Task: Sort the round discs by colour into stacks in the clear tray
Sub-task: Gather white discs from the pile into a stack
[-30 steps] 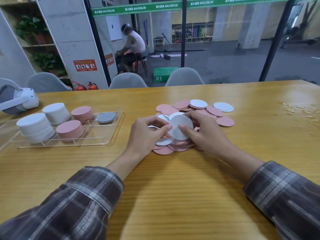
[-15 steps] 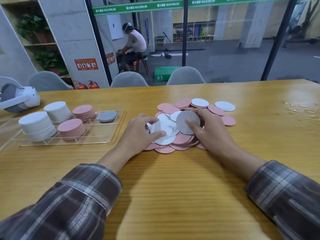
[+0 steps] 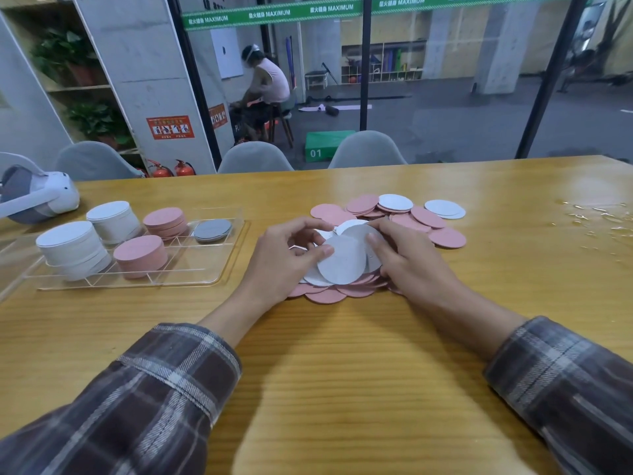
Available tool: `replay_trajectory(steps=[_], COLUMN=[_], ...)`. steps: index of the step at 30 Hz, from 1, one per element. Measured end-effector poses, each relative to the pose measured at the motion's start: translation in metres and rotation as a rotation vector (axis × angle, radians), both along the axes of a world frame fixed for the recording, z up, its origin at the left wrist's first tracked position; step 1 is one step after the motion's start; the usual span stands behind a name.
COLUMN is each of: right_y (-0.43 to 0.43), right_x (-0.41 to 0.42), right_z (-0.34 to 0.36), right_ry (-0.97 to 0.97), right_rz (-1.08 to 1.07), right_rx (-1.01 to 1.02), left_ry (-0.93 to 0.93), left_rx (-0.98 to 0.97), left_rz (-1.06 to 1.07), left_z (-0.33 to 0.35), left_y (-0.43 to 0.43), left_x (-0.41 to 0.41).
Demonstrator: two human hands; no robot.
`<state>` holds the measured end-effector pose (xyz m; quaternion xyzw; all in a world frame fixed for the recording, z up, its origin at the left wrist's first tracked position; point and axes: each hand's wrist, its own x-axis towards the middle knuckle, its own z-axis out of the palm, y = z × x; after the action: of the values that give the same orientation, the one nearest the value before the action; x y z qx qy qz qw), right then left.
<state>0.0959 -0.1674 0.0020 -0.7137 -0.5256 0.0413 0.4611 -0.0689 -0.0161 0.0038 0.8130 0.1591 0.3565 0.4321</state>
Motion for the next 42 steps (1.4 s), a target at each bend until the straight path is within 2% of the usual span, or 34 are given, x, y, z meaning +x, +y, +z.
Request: replay_trajectory(steps=[7,11,13,18,20,27,36,42], right_y=[-0.001,0.0,0.0,0.001,0.002,0.003,0.002,0.001], right_x=[-0.007,-0.005,-0.001,0.005,0.005,0.007,0.007,0.005], right_z=[0.004,0.002,0.001,-0.001,-0.001,-0.002,0.0,0.001], right_ry=[-0.108,-0.111,-0.103,-0.05,-0.063,-0.049,-0.05,-0.06], right_rz=[0.122,0.081,0.026,-0.067,-0.089,-0.148,-0.169,-0.112], right_rx=[-0.014,-0.013,-0.016,-0.007,0.001,-0.005,0.011,-0.009], left_ry=[-0.077,-0.068,0.001,0.414,0.454,0.414,0.189,0.103], left_rx=[0.092,0.156,0.241,0.349,0.335,0.177,-0.097,-0.034], left_rz=[0.066,0.106,0.177,0.191,0.192,0.148,-0.028,-0.042], left_z=[0.002,0.001,-0.003,-0.016,-0.015,-0.005,0.005,0.004], left_y=[-0.012,-0.009,-0.001,0.014,0.015,0.012,0.014,0.006], left_x=[0.007,0.009,0.007,0.003,0.003,0.0,-0.005,-0.005])
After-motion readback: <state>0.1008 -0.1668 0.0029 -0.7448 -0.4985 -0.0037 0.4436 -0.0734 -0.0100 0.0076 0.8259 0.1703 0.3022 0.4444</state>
